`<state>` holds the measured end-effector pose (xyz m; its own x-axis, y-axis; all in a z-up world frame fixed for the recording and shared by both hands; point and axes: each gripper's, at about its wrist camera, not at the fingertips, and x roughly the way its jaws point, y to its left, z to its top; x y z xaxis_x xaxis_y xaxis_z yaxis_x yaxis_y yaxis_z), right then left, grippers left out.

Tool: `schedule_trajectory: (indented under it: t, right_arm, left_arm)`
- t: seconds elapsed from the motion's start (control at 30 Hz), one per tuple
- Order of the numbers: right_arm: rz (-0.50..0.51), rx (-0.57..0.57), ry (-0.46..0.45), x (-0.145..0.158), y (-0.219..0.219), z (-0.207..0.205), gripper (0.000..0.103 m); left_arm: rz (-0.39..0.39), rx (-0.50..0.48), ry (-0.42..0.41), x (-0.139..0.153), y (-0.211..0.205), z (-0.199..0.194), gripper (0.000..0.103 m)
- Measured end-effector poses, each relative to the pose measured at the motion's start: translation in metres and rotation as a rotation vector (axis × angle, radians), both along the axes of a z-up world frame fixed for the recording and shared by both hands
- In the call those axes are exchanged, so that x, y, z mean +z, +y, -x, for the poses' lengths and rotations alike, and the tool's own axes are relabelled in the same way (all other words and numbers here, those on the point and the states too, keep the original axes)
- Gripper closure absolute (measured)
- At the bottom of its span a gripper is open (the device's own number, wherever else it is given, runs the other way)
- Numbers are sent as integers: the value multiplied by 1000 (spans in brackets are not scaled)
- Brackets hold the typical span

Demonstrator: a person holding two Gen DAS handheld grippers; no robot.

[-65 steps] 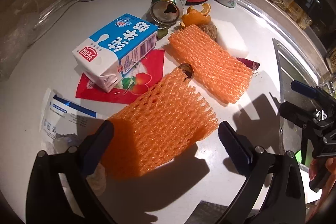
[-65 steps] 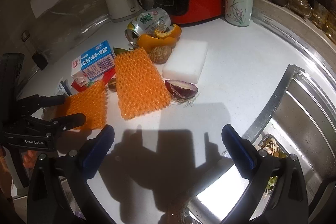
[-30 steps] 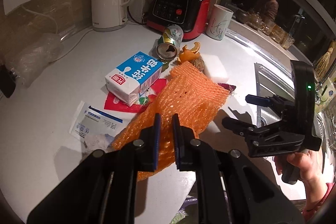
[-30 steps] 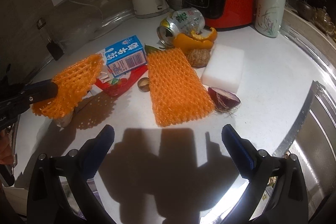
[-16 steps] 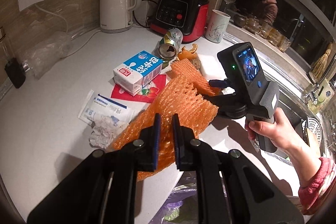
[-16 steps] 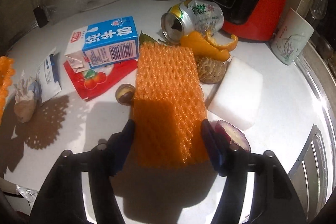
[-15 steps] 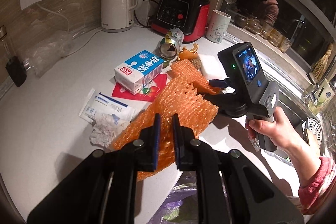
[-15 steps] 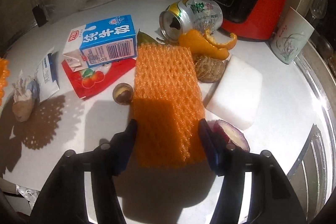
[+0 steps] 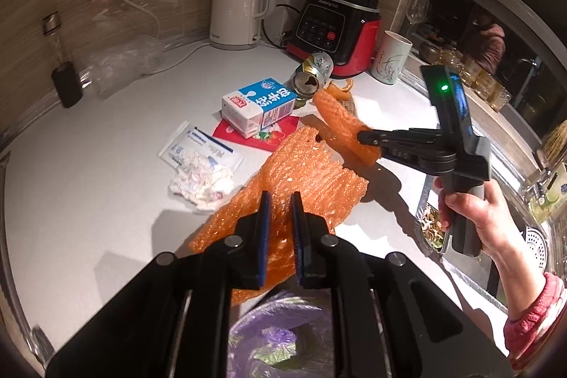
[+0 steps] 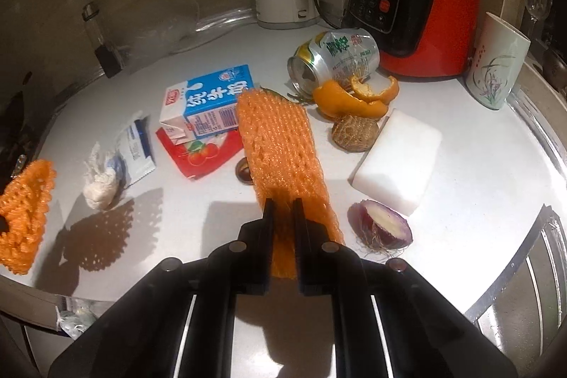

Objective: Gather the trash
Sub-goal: 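Grasp the second orange foam net with the right tool while the left tool holds its net, then carry both nets over the trash bin and open both tools to drop them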

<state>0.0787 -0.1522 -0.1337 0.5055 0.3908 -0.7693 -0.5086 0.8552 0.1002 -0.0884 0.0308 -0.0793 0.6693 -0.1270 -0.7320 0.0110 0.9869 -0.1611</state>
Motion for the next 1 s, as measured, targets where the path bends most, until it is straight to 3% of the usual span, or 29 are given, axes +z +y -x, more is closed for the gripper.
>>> schedule_trajectory:
  t: [0.2, 0.43, 0.73, 1.0]
  right_arm:
    - [-56, 2, -15, 32, -14, 59, 92]
    - [-95, -108, 1, 42, -31, 148, 92]
    - [-96, -226, 40, 36, -44, 247, 92]
    - [-74, -278, 54, 32, -45, 290, 91]
  left_arm:
    - [-18, -35, 12, -1, -14, 31, 92]
    - [-26, -186, 52, -16, -19, 74, 92]
    - [-56, -299, 168, -89, -31, 125, 92]
    - [-132, -335, 277, -160, -47, 135, 91]
